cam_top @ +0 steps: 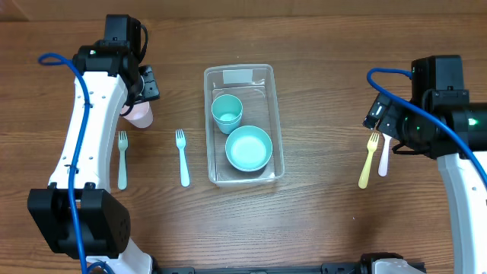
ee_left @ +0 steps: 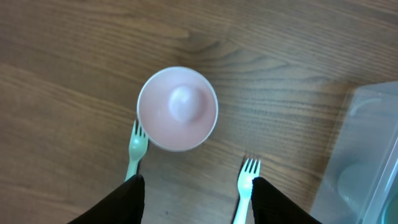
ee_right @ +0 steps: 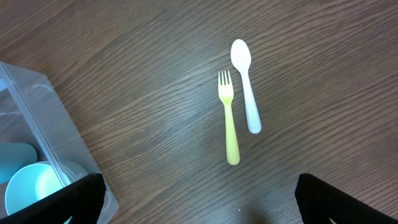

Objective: Pack container
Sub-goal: 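Move the left gripper back over the pink cup, then lower the left gripper and grasp the pink cup rim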

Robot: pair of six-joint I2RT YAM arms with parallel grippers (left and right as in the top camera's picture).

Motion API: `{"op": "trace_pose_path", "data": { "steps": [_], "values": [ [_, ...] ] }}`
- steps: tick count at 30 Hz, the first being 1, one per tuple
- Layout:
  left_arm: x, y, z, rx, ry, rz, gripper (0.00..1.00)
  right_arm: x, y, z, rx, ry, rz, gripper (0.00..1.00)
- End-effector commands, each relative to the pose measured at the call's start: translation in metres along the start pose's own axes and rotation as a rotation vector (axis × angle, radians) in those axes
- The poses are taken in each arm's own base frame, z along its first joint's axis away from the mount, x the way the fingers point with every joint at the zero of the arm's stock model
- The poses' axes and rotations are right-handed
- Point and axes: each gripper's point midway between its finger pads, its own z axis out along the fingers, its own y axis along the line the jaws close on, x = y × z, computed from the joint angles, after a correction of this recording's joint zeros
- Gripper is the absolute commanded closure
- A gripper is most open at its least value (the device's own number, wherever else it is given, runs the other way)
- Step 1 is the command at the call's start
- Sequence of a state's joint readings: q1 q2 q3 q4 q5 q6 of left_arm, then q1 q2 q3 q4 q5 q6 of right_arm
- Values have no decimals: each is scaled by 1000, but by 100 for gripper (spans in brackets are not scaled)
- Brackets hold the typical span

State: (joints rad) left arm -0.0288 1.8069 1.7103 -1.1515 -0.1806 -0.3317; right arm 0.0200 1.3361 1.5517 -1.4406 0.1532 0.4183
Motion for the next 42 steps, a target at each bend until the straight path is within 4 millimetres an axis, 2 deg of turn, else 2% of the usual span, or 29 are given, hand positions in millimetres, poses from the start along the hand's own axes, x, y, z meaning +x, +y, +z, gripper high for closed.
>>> {"op": "trace_pose_path", "data": {
  "steps": [1, 8, 13, 15, 17, 21, 29, 34, 42],
  "values": [
    [-1, 4, 15, 31, 9, 27, 46, -3, -1, -3, -2, -14, 6, 0],
    [-2, 7, 44, 128, 2, -34, 58, -3, -1, -3, -2, -14, 6, 0],
    [3, 1, 59, 155, -2, -33, 73, -3, -1, -3, -2, -14, 6, 0],
    [5, -1, 62, 160, -4, -29, 72, -3, -1, -3, -2, -14, 6, 0],
    [7, -3, 66, 162, -4, -25, 63, -3, -1, -3, -2, -14, 6, 0],
    [13, -4, 76, 159, -6, -20, 58, -3, -1, -3, -2, -14, 6, 0],
    [22, -6, 92, 171, -12, 19, 59, -3, -1, -3, -2, -14, 6, 0],
    [19, -20, 90, 240, -36, 100, 57, -3, -1, -3, -2, -14, 6, 0],
    [22, -35, 95, 245, -50, 255, 58, -3, -1, -3, -2, -14, 6, 0]
  ]
}}
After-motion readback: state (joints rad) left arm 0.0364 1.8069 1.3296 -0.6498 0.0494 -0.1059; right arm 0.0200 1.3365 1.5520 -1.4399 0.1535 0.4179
